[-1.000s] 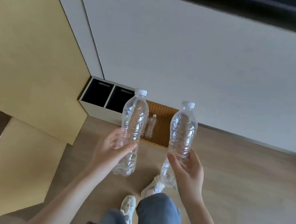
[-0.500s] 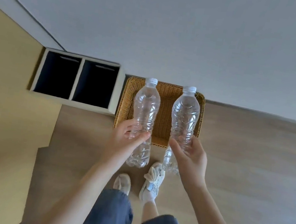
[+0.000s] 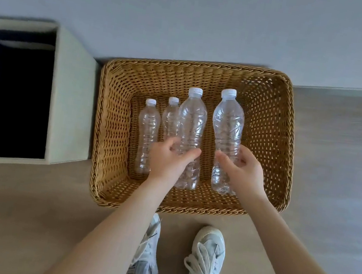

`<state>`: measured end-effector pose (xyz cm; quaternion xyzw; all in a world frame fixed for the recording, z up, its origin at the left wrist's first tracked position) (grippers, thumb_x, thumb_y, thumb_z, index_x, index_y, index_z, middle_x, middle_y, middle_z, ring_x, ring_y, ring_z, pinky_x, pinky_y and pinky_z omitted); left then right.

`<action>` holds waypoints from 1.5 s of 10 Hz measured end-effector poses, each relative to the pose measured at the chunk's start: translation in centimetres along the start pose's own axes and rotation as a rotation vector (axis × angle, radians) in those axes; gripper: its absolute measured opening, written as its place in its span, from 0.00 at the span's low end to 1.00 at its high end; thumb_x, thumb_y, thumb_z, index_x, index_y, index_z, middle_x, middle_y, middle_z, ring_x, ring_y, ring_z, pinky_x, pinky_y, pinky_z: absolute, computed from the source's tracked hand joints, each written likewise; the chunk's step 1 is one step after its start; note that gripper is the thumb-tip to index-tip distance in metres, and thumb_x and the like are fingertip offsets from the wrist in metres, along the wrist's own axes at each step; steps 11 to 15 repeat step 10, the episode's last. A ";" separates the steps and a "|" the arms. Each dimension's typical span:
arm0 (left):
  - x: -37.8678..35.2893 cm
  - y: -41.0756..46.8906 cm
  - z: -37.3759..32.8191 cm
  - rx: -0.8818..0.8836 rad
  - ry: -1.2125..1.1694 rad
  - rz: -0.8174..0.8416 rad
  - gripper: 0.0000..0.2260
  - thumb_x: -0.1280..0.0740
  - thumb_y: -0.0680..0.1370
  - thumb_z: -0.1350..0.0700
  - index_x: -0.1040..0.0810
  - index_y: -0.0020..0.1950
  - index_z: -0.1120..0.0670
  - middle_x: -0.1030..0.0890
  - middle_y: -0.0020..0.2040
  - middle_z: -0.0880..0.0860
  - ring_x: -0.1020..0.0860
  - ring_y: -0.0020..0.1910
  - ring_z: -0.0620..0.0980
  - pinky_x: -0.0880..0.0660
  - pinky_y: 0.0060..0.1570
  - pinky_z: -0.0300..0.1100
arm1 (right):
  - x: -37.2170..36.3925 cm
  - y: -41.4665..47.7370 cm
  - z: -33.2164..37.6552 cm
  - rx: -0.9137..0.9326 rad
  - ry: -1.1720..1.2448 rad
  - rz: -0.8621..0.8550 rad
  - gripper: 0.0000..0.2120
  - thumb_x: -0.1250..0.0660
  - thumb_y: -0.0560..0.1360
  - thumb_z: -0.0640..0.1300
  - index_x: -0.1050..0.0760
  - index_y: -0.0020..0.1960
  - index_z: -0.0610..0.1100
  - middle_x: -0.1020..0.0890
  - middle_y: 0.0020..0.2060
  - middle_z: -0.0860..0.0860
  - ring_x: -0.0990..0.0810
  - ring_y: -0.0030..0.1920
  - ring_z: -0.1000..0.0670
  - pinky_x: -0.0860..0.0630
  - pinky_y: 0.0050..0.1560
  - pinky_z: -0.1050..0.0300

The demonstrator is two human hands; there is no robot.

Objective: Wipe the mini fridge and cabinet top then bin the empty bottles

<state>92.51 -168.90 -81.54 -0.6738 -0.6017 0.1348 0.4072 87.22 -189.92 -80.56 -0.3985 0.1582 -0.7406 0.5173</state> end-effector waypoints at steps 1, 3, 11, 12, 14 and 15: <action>-2.7 2.6 2.6 0.019 -0.015 0.031 0.29 0.23 0.70 0.45 0.25 0.68 0.53 0.23 0.62 0.49 0.24 0.57 0.46 0.31 0.47 0.33 | -0.7 2.7 -2.6 -0.014 -0.028 -0.028 0.37 0.26 0.73 0.56 0.35 0.76 0.46 0.25 0.59 0.53 0.25 0.54 0.55 0.27 0.51 0.65; -6.8 5.9 4.9 -0.003 -0.037 0.032 0.29 0.24 0.72 0.48 0.27 0.70 0.54 0.22 0.60 0.50 0.23 0.57 0.46 0.27 0.52 0.37 | -1.1 6.6 -6.4 -0.018 0.016 -0.078 0.33 0.24 0.71 0.55 0.32 0.72 0.50 0.23 0.58 0.51 0.23 0.50 0.57 0.29 0.43 0.68; -6.2 5.3 2.6 -0.187 0.252 -0.134 0.27 0.32 0.79 0.50 0.35 0.76 0.56 0.31 0.74 0.54 0.33 0.73 0.51 0.39 0.67 0.37 | -1.5 8.2 -4.2 0.153 -0.134 -0.165 0.25 0.30 0.78 0.50 0.32 0.72 0.47 0.26 0.65 0.50 0.27 0.61 0.54 0.30 0.55 0.67; -6.2 5.3 2.6 -0.187 0.252 -0.134 0.27 0.32 0.79 0.50 0.35 0.76 0.56 0.31 0.74 0.54 0.33 0.73 0.51 0.39 0.67 0.37 | -1.5 8.2 -4.2 0.153 -0.134 -0.165 0.25 0.30 0.78 0.50 0.32 0.72 0.47 0.26 0.65 0.50 0.27 0.61 0.54 0.30 0.55 0.67; -6.2 5.3 2.6 -0.187 0.252 -0.134 0.27 0.32 0.79 0.50 0.35 0.76 0.56 0.31 0.74 0.54 0.33 0.73 0.51 0.39 0.67 0.37 | -1.5 8.2 -4.2 0.153 -0.134 -0.165 0.25 0.30 0.78 0.50 0.32 0.72 0.47 0.26 0.65 0.50 0.27 0.61 0.54 0.30 0.55 0.67; -6.2 5.3 2.6 -0.187 0.252 -0.134 0.27 0.32 0.79 0.50 0.35 0.76 0.56 0.31 0.74 0.54 0.33 0.73 0.51 0.39 0.67 0.37 | -1.5 8.2 -4.2 0.153 -0.134 -0.165 0.25 0.30 0.78 0.50 0.32 0.72 0.47 0.26 0.65 0.50 0.27 0.61 0.54 0.30 0.55 0.67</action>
Point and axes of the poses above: each hand's wrist, its own y-axis towards the middle knuckle, its own x-axis out of the back of the hand, z = x × y, the point moved 10 cm from there along y, towards the middle knuckle
